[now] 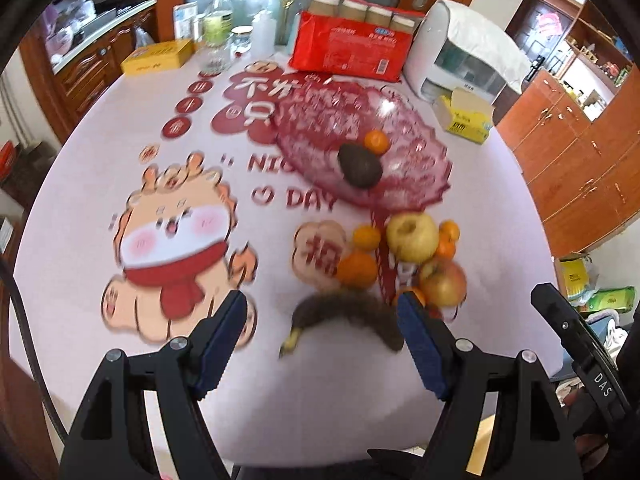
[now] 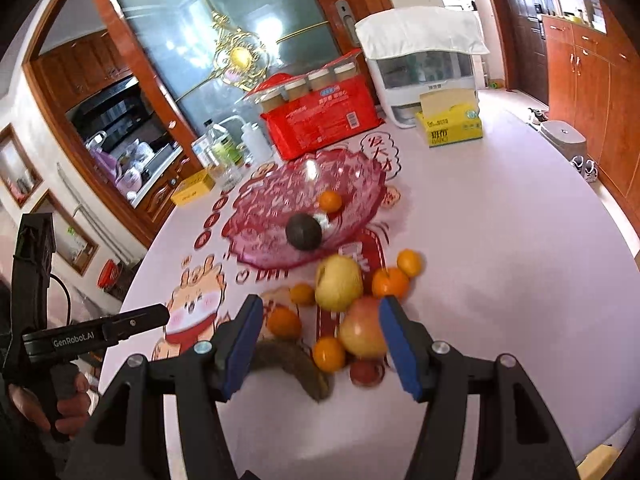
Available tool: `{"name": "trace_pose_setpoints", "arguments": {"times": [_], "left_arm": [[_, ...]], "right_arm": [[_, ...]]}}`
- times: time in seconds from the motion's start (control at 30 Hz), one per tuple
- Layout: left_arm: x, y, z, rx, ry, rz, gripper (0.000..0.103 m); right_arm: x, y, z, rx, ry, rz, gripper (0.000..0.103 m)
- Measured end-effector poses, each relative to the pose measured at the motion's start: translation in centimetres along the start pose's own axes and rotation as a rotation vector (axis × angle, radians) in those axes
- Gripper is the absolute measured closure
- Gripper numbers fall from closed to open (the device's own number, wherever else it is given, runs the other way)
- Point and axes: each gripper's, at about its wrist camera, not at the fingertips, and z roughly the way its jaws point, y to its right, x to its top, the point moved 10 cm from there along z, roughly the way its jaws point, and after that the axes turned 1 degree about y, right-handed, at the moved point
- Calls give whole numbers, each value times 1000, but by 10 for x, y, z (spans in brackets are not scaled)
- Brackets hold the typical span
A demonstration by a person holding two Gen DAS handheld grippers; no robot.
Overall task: Organize fruits
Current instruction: 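Move both tools back toward the fruit pile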
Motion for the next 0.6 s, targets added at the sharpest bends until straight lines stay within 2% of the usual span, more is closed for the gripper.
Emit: {"name": "trace_pose_setpoints", "arguments": {"times": [0.2, 0.3, 0.37, 0.6], "left_arm": [[-43, -11, -8, 51, -30, -18, 27], [-53, -16, -14, 75, -36, -16, 26], [-56, -17, -18, 87, -34, -7, 23], [-45, -14, -19, 106, -46, 84, 20]], "right_arm": [[-36, -1, -12, 16, -25, -44, 42], [-49, -4, -16, 18, -29, -72, 42], [-58, -7, -19, 22, -32, -94, 42], [-75, -18, -22, 24, -15, -189, 42]]}}
